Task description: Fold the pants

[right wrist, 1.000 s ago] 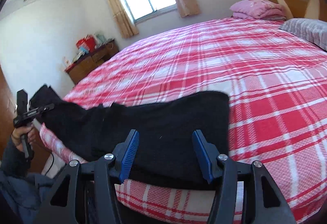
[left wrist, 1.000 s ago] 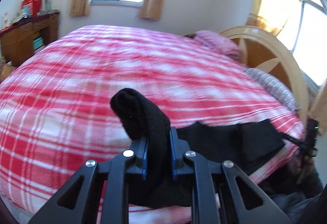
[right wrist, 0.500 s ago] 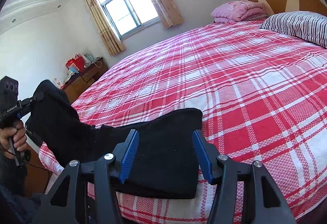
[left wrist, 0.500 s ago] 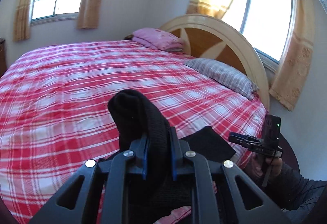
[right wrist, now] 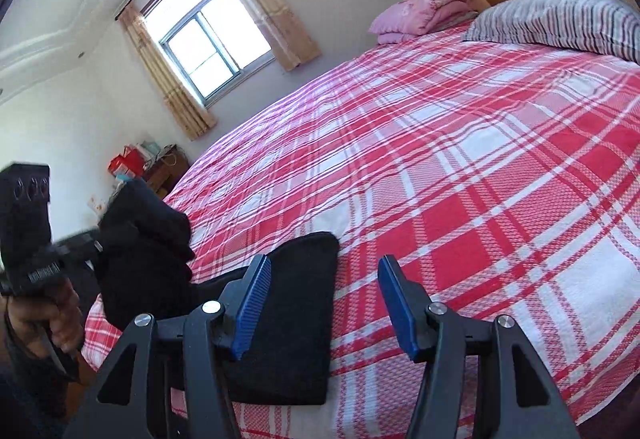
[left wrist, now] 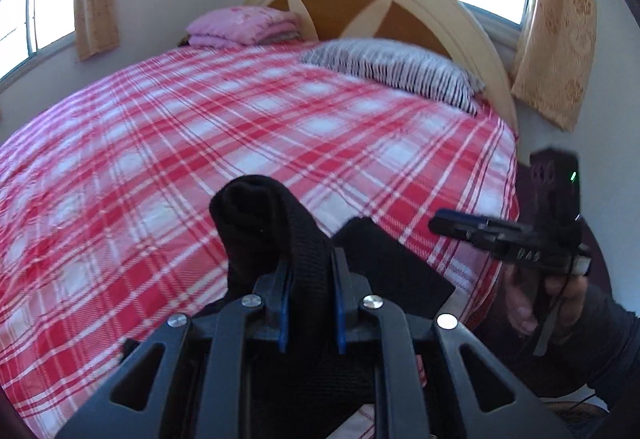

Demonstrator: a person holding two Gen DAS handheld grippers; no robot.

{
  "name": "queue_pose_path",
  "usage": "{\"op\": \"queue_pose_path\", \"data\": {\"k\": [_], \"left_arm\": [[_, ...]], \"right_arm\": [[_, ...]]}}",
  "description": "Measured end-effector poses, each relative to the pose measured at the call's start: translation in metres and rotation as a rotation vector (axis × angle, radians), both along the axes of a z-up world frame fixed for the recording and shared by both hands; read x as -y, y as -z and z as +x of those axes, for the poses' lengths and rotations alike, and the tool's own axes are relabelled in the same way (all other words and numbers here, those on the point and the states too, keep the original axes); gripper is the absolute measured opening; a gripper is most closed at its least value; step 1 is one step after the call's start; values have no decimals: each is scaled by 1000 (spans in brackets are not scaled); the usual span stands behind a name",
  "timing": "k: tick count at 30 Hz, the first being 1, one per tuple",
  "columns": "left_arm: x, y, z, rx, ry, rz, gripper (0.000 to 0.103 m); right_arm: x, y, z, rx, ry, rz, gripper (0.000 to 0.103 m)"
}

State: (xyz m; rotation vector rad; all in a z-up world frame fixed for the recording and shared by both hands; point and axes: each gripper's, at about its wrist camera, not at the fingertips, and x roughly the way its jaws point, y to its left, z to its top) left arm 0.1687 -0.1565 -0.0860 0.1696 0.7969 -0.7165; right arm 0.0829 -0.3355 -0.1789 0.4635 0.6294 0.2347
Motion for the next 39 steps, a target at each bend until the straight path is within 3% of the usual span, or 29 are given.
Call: {"op": "queue_pose_path", "data": {"k": [5, 8, 11, 12, 14, 16, 18, 22, 25, 29, 30, 31, 34, 39], "left_arm": [[36, 32, -3, -32, 76, 72, 21], [40, 29, -10, -31, 105, 23, 22], [27, 9, -27, 26, 132, -51, 27], [23, 5, -31, 47, 131, -56, 30], [8, 0, -39, 108, 90, -44, 56], [-12, 2, -44, 159, 19, -10, 69], [-32, 12, -45, 196, -60, 51, 70], [-66, 41, -39, 179, -192, 130, 70], [-84, 56, -31, 105, -248, 98, 70], [-93, 61, -30, 82, -277, 63, 70], [-89, 60, -30, 80, -276, 61, 70], [-89, 61, -32, 83, -275, 61, 70], [-87, 62, -34, 101, -269, 70, 75], [-92, 69, -30, 114, -292, 89, 82]], "right_arm": [[6, 1, 1, -7, 18, 2, 59], [5, 1, 2, -3, 15, -10, 59], [5, -2, 0, 3, 18, -15, 59], [5, -4, -1, 7, 20, -10, 59], [3, -11, -3, 22, 13, 3, 59], [-6, -19, -7, 39, -9, 2, 59], [-23, -28, -11, 57, -50, -22, 59], [-72, -38, -13, 70, -130, -155, 59], [-106, -37, -16, 64, -162, -320, 59], [-129, -27, -21, 26, -223, -469, 59], [-131, -23, -18, 6, -225, -496, 55], [-130, -19, -15, -18, -219, -510, 44], [-119, -8, -7, -102, -221, -499, 25], [-96, -4, -10, -144, -188, -491, 14]]}}
